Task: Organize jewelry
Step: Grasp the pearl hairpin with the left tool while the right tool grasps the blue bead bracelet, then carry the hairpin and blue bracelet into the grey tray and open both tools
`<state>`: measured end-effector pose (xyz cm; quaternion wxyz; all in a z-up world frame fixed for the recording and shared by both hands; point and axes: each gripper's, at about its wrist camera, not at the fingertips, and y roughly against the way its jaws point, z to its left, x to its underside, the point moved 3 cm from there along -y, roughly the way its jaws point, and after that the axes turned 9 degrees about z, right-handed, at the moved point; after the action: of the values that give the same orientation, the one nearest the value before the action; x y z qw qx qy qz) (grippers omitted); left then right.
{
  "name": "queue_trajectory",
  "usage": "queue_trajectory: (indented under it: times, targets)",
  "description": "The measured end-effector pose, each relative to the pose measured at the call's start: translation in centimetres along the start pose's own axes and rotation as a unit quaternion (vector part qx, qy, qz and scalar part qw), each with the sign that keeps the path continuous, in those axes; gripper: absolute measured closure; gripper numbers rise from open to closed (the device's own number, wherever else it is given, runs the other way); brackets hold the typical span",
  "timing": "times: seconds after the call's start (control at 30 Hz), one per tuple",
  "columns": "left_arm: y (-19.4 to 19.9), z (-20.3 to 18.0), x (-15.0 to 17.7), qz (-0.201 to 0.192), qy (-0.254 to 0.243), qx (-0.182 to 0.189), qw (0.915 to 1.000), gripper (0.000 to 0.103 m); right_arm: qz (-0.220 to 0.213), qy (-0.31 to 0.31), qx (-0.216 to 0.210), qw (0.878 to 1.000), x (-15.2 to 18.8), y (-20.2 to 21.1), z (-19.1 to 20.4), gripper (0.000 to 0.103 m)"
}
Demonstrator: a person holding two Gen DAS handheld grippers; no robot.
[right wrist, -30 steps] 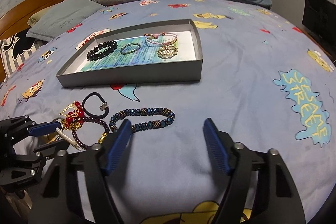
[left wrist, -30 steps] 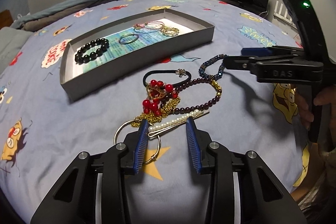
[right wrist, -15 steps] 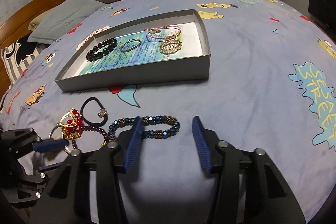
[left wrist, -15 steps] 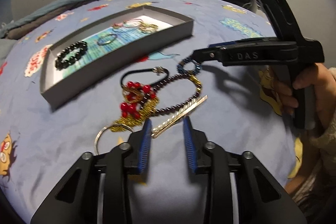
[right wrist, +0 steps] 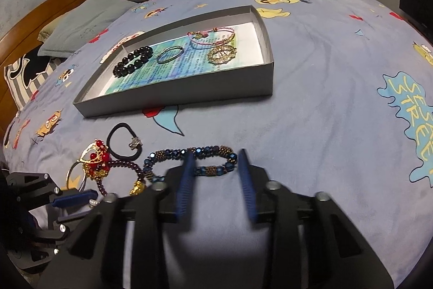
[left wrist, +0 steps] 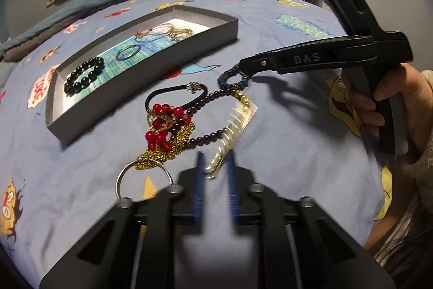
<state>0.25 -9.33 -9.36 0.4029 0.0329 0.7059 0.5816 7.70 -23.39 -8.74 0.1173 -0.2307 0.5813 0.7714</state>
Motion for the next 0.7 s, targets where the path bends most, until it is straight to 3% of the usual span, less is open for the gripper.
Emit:
queue_trajectory:
  times: [0.03,0.13,0.47,0.7]
  targets:
    - [0.2,0.0,0.0,-0.001,-0.002,0.0,1.0,0.093,-0.001,0.001,0.0,1.0,0.0,0.0,0.0,0.091]
    - [0.9,-0.1,0.2,-0.008,-0.011,-0.003,0.9999,0.093,-0.003,0.004,0.007,1.0,0.0,0.3,0.0,0.096]
    - [4.4,1.3,-0.6,-0.031,0.004,-0.015,0.9994,0.093,-0.066,0.057,0.03,0.996,-1.1,4.7,2.3,0.096]
    - [6.3,5.8,-2.8,-0.035,0.052,-0.045,0.997,0.093,-0.115,0.083,0.043,0.989,-3.9,8.1,3.4,0.096]
